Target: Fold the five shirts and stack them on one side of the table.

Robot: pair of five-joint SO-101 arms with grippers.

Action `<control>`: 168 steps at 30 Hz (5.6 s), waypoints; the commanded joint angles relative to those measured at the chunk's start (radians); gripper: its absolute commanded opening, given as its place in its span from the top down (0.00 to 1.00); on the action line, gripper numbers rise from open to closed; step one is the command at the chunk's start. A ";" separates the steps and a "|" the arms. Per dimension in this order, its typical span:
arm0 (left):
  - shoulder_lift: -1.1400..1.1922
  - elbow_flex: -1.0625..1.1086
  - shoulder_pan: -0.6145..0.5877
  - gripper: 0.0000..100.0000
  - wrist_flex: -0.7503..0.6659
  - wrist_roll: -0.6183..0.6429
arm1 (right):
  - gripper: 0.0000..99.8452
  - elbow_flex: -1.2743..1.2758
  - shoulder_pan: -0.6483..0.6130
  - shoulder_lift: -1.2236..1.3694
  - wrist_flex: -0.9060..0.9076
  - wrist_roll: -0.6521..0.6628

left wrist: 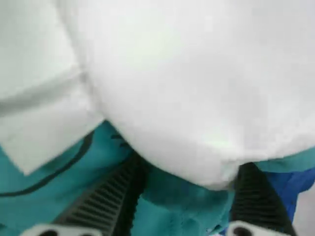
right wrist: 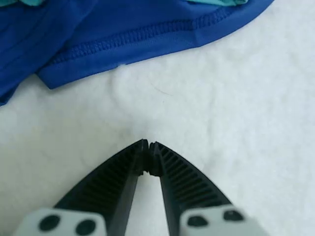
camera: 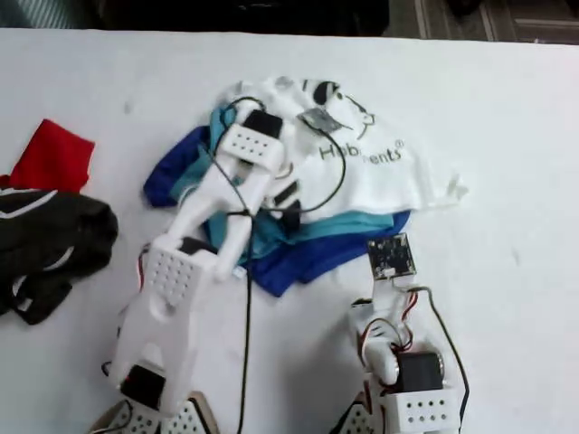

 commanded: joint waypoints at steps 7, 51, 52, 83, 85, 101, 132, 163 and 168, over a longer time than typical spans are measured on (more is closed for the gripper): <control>-0.117 -0.166 -0.070 0.98 0.103 -0.092 | 0.98 0.008 -0.002 -0.005 -0.001 0.005; -0.777 -0.071 -1.457 0.95 -0.348 -0.308 | 0.98 0.008 -0.002 -0.005 -0.001 0.005; -0.765 -0.046 -1.446 0.91 -0.305 -0.350 | 0.98 0.008 -0.002 -0.005 -0.001 0.005; -0.937 0.489 -0.423 0.69 -0.094 -0.161 | 0.98 0.008 -0.002 -0.005 -0.001 0.005; -0.869 0.520 -0.363 0.69 -0.173 -0.135 | 0.98 0.008 -0.002 -0.005 -0.001 0.005; -0.039 -0.150 -0.229 0.72 -0.094 -0.063 | 0.98 0.008 -0.002 -0.005 -0.001 0.005; -0.575 -0.629 -0.677 0.98 -0.048 -0.170 | 0.98 0.008 -0.002 -0.005 -0.001 0.005; -0.624 -0.341 -1.411 0.73 0.032 -0.255 | 0.98 0.008 -0.002 -0.005 -0.001 0.005; -0.733 -0.350 -1.331 0.73 0.101 -0.239 | 0.98 0.008 -0.002 -0.005 -0.001 0.005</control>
